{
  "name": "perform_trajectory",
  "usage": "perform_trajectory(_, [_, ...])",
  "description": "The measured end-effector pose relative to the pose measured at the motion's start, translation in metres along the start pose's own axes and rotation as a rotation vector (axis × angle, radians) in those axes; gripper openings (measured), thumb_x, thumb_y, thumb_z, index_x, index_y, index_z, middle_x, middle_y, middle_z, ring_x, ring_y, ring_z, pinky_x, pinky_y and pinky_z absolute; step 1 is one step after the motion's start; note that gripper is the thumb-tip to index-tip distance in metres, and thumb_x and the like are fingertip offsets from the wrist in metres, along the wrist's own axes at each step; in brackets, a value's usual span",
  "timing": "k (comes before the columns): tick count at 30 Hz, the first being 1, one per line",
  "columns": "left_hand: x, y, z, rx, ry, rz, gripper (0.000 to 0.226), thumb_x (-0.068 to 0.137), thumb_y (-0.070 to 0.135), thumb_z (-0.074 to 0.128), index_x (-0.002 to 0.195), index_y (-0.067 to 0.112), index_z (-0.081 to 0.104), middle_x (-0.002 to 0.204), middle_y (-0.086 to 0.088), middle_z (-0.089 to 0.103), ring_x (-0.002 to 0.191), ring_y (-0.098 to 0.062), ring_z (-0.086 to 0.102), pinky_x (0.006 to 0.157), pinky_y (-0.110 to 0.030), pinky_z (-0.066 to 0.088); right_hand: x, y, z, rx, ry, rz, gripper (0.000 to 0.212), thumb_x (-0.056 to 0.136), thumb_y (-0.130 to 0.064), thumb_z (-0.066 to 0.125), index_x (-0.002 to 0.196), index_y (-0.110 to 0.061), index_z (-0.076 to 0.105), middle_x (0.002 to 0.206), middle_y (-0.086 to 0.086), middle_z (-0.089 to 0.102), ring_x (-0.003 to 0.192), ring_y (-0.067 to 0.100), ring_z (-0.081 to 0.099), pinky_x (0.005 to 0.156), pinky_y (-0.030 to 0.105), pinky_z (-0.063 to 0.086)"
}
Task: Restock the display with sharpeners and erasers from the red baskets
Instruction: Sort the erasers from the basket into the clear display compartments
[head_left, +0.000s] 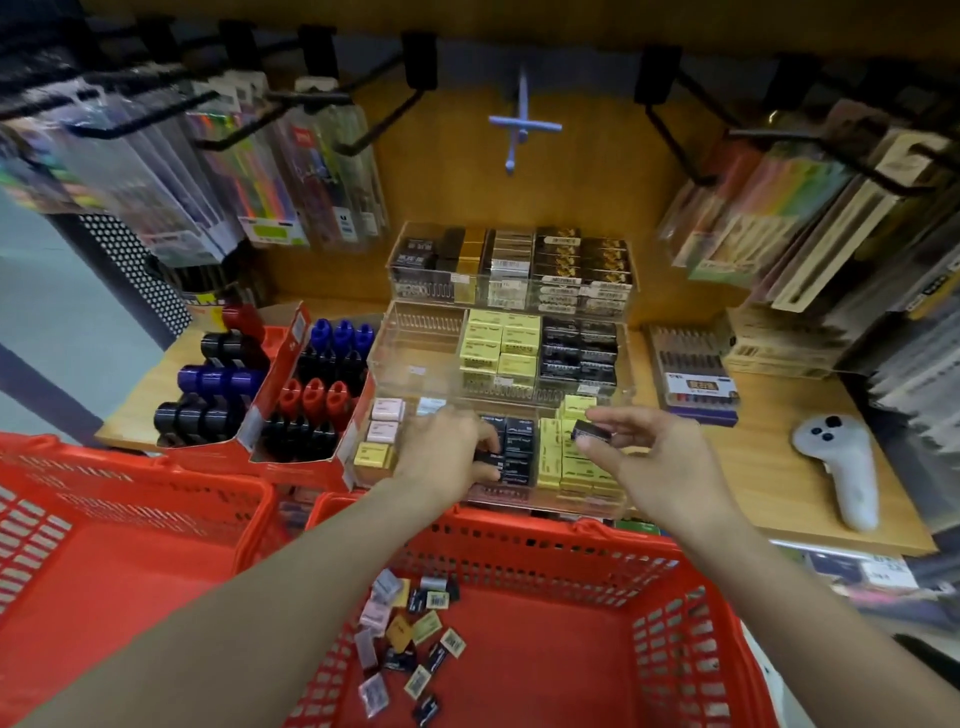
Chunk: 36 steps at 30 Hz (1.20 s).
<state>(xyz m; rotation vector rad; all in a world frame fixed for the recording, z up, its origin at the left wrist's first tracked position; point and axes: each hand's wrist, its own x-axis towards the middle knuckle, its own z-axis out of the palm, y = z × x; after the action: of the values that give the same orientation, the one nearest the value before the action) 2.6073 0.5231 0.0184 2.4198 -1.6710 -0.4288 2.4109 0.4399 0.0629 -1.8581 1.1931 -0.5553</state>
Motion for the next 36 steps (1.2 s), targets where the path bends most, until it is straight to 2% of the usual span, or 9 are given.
perform_trajectory(7, [0.003,-0.008,0.001,-0.084,0.066,-0.001,0.017,0.076,0.026,0.083,0.077,0.015,0.071,0.092,0.003,0.058,0.093,-0.018,0.058,0.083,-0.034,0.05,-0.001,0.0,0.008,0.075,-0.003,0.014,0.025,0.077,-0.027,0.081,0.098,-0.035,0.071,0.09,-0.011,0.066,0.076,-0.006,0.06,0.063,0.004,0.046])
perform_trajectory(11, [-0.001,-0.008,-0.003,-0.134,0.075,-0.01,0.015,0.079,0.029,0.08,0.085,0.016,0.076,0.095,0.003,0.064,0.087,-0.013,0.058,0.081,-0.029,0.051,-0.008,0.0,0.006,0.117,-0.022,0.01,0.031,0.074,-0.017,0.084,0.099,-0.031,0.071,0.096,-0.006,0.069,0.078,-0.002,0.065,0.071,0.009,0.052])
perform_trajectory(14, [-0.011,0.0,-0.022,-0.588,0.108,-0.115,0.012,0.09,0.029,0.069,0.092,0.017,0.073,0.09,0.008,0.068,0.084,-0.009,0.063,0.073,-0.015,0.049,-0.015,-0.005,0.008,0.128,-0.003,-0.058,0.037,0.072,-0.012,0.085,0.096,-0.033,0.065,0.092,-0.009,0.069,0.081,0.004,0.064,0.077,0.017,0.056])
perform_trajectory(17, [-0.024,0.017,-0.046,-1.204,-0.191,-0.229,0.023,0.091,0.032,0.066,0.106,0.013,0.068,0.097,-0.003,0.073,0.09,-0.017,0.072,0.078,-0.02,0.057,-0.018,-0.016,0.016,0.106,0.012,-0.127,0.047,0.071,-0.013,0.086,0.097,-0.039,0.056,0.089,-0.014,0.069,0.08,0.0,0.064,0.076,0.019,0.055])
perform_trajectory(21, [-0.035,0.024,-0.052,-1.328,-0.131,-0.213,0.014,0.087,0.007,0.071,0.1,0.005,0.068,0.088,-0.01,0.072,0.076,-0.015,0.071,0.073,-0.019,0.058,-0.018,-0.028,0.03,0.132,-0.008,-0.189,0.05,0.071,-0.011,0.086,0.103,-0.033,0.055,0.093,-0.014,0.068,0.082,-0.001,0.063,0.078,0.023,0.056])
perform_trajectory(24, [-0.034,0.013,-0.045,-1.27,-0.047,-0.32,0.009,0.086,0.004,0.072,0.093,0.008,0.069,0.088,-0.01,0.07,0.077,-0.014,0.068,0.068,-0.017,0.056,-0.018,-0.023,0.028,0.016,0.004,-0.231,0.043,0.074,-0.025,0.085,0.107,-0.036,0.06,0.103,-0.024,0.061,0.091,-0.006,0.059,0.082,0.018,0.052])
perform_trajectory(29, [-0.015,-0.001,-0.014,-0.836,0.028,-0.397,0.012,0.087,0.016,0.074,0.081,0.022,0.065,0.084,0.0,0.069,0.092,-0.018,0.067,0.08,-0.025,0.052,-0.018,0.017,0.001,-0.15,0.125,-0.232,0.014,0.087,-0.022,0.072,0.097,-0.031,0.069,0.11,-0.014,0.061,0.107,0.001,0.054,0.102,0.037,0.046])
perform_trajectory(31, [-0.005,0.004,-0.004,-0.767,0.03,-0.363,0.012,0.086,0.019,0.075,0.082,0.022,0.064,0.079,0.002,0.065,0.087,-0.017,0.066,0.08,-0.027,0.053,-0.019,0.031,-0.002,-0.138,0.153,-0.224,0.019,0.087,-0.015,0.071,0.094,-0.032,0.068,0.106,-0.015,0.061,0.1,-0.002,0.056,0.098,0.032,0.047])
perform_trajectory(36, [0.011,0.018,0.01,-0.571,0.02,-0.265,0.013,0.086,0.018,0.075,0.083,0.024,0.064,0.08,0.005,0.066,0.071,-0.006,0.06,0.053,-0.012,0.041,-0.015,0.046,-0.002,-0.12,0.214,-0.266,0.024,0.085,-0.01,0.069,0.093,-0.032,0.068,0.103,-0.018,0.061,0.102,-0.011,0.054,0.089,0.009,0.039])
